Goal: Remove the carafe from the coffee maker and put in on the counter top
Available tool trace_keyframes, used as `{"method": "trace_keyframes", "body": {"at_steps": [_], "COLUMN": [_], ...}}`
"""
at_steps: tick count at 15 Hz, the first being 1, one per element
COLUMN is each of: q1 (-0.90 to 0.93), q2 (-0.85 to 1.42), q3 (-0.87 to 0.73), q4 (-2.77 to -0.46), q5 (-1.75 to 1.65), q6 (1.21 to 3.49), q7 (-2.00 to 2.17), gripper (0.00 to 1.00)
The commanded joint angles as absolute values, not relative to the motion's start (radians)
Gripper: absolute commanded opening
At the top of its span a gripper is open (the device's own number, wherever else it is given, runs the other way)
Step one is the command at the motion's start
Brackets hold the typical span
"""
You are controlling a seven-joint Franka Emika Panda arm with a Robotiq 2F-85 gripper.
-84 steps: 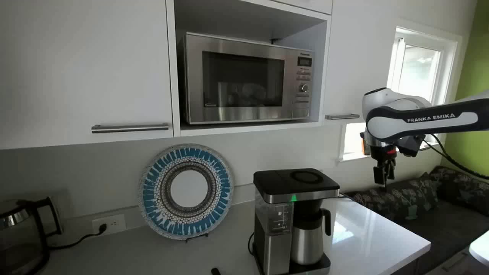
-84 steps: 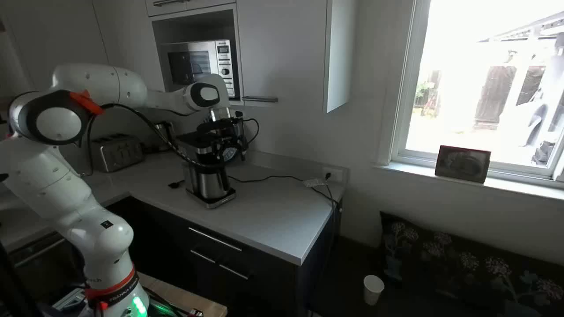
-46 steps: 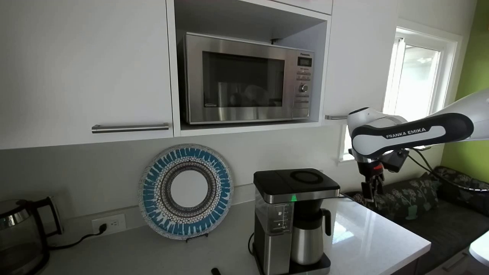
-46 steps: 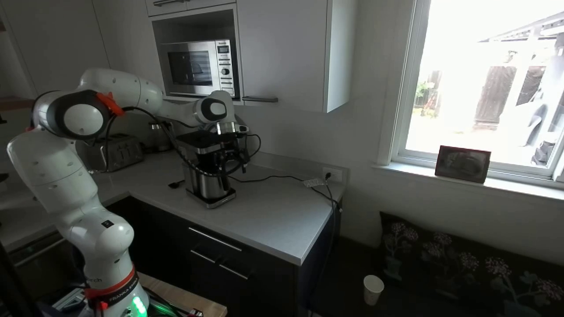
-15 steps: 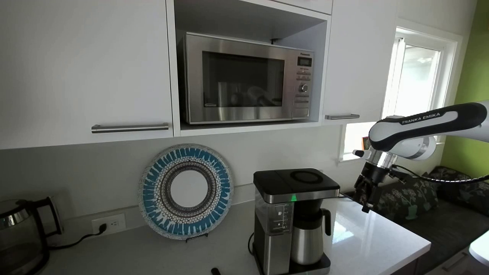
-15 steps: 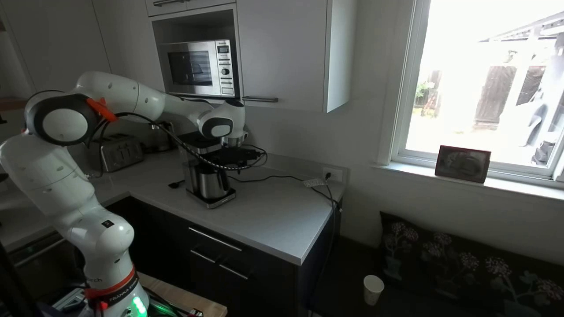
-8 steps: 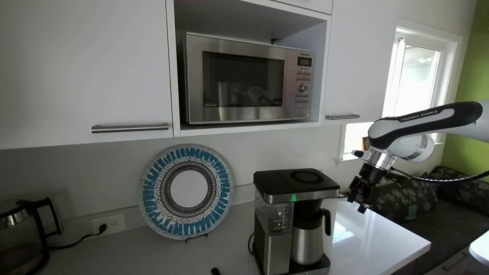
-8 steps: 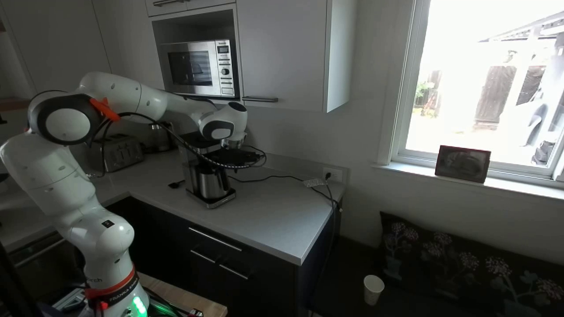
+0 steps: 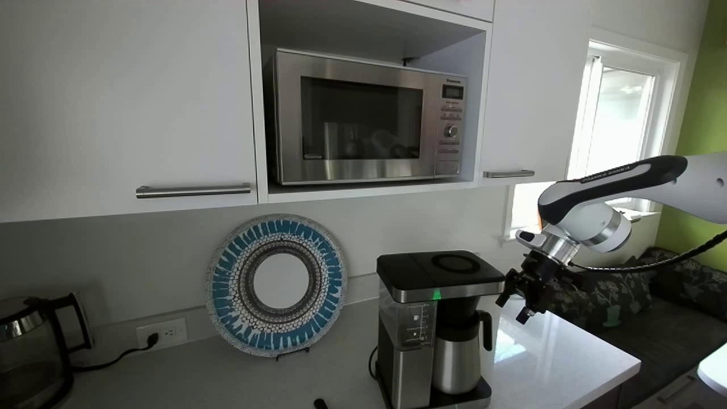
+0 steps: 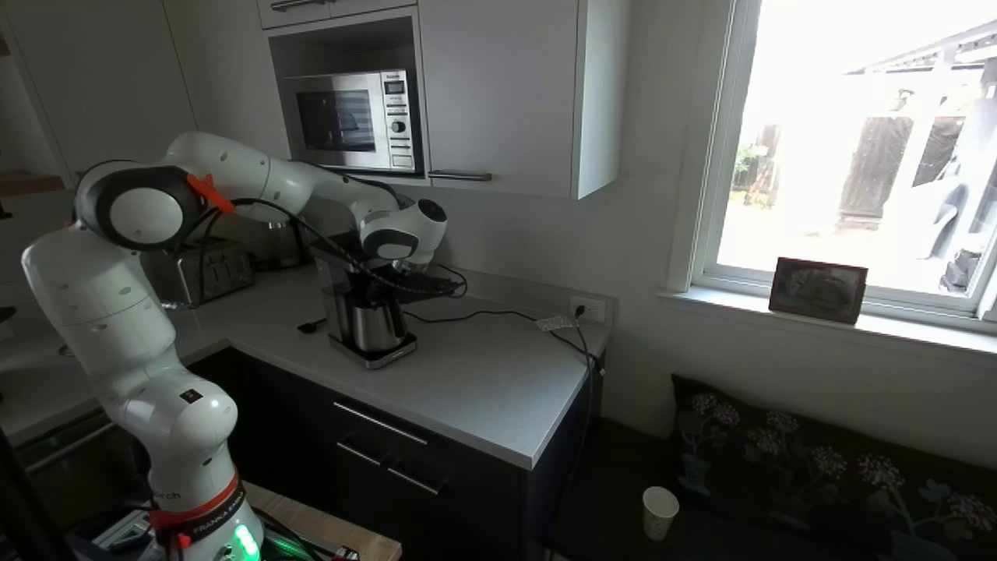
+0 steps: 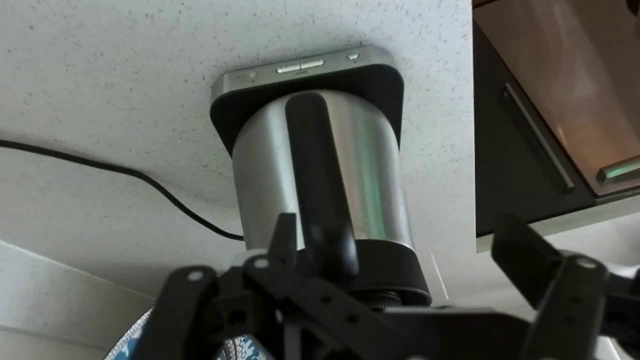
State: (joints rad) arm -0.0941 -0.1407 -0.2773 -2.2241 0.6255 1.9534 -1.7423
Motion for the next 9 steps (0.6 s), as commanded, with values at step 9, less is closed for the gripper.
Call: {"method": "trace_keyframes", "body": {"at_steps": [9], "q1": [-0.119], "q2": [0.011], "q3": [-0.208], "q4": [-2.11], "q5": [0.759], "q6": [1.908], "q7": [-1.957], "gripper": [0.84]}}
